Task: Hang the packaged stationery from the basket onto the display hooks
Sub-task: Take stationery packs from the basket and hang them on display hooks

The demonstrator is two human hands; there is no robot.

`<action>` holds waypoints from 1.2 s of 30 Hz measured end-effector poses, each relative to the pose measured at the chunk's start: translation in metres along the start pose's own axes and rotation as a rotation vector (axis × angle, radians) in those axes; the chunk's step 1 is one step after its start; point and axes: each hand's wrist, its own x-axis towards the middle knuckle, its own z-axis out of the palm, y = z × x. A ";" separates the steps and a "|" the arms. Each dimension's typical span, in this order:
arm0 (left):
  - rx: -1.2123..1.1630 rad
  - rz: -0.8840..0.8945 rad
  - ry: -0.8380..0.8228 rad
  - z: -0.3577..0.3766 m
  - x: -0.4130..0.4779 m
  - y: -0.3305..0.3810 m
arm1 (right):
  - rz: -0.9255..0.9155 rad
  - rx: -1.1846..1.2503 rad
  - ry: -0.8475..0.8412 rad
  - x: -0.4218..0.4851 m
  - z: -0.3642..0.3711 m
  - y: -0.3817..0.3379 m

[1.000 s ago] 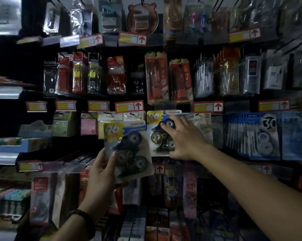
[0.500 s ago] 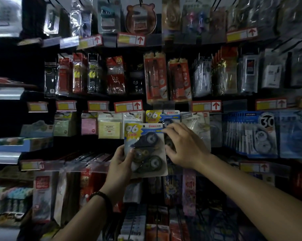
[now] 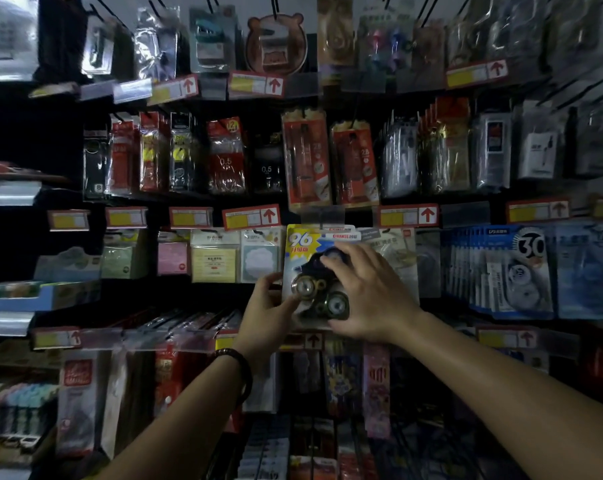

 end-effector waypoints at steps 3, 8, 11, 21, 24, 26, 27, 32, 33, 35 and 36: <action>0.146 0.087 0.011 -0.002 0.007 -0.001 | 0.008 -0.035 0.000 0.010 0.000 0.006; 0.262 0.125 -0.037 -0.004 0.016 0.000 | 0.028 -0.043 -0.044 0.021 0.002 0.011; 0.296 0.140 -0.043 -0.003 0.015 -0.003 | 0.015 -0.053 -0.047 0.021 0.004 0.015; 0.531 0.196 0.039 -0.002 0.024 -0.008 | 0.013 -0.044 -0.124 0.028 0.012 0.019; 0.572 0.144 0.008 0.000 0.030 -0.004 | 0.015 -0.085 -0.161 0.034 0.016 0.017; 0.614 0.122 -0.018 0.003 0.033 -0.001 | 0.013 -0.128 -0.152 0.036 0.019 0.012; 0.636 0.123 -0.015 0.004 0.034 0.000 | 0.020 -0.136 -0.147 0.037 0.021 0.010; 0.708 0.135 -0.007 0.002 0.032 0.002 | 0.072 -0.069 -0.186 0.034 0.023 0.007; 0.736 0.155 -0.007 0.001 0.029 0.002 | 0.080 -0.054 -0.187 0.031 0.021 0.006; 0.795 0.180 -0.002 0.000 0.019 0.004 | 0.086 -0.024 -0.166 0.025 0.017 0.005; 0.813 0.180 0.010 -0.002 0.014 0.005 | 0.087 -0.009 -0.149 0.019 0.014 0.003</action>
